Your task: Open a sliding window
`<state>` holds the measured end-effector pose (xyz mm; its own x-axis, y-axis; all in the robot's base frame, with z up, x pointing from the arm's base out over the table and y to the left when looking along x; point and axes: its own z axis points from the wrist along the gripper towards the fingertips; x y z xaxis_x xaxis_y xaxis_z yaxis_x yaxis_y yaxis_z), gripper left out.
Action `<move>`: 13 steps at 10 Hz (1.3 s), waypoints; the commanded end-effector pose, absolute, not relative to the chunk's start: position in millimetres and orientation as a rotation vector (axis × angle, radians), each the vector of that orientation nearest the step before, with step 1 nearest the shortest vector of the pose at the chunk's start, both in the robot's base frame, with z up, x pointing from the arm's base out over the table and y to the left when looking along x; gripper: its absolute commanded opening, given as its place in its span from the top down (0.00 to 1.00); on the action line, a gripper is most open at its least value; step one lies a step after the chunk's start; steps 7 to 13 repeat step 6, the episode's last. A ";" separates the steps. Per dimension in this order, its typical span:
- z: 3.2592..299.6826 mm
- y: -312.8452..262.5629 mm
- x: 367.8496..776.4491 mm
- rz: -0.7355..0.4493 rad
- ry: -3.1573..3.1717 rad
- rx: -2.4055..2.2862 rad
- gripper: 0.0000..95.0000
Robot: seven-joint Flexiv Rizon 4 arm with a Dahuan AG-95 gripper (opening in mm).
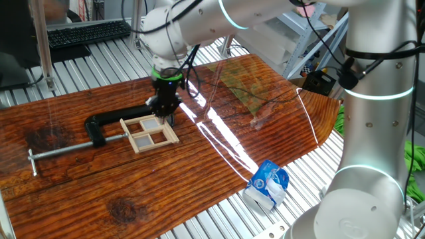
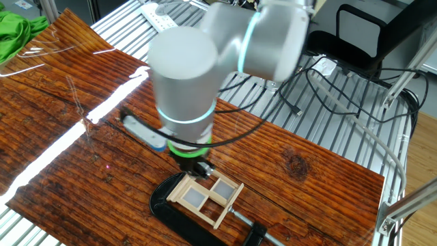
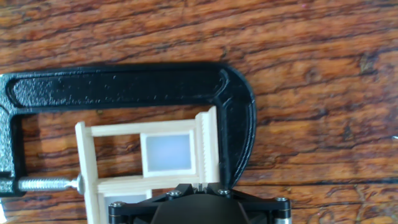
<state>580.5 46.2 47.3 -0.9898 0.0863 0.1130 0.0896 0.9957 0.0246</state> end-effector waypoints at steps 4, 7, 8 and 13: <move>50.8 26.0 587.7 -0.036 -2.994 -0.147 1.00; 50.6 24.0 589.4 -0.035 -2.986 -0.149 1.00; 50.6 24.0 589.4 -0.035 -2.986 -0.149 1.00; 50.6 24.0 589.4 -0.035 -2.986 -0.149 1.00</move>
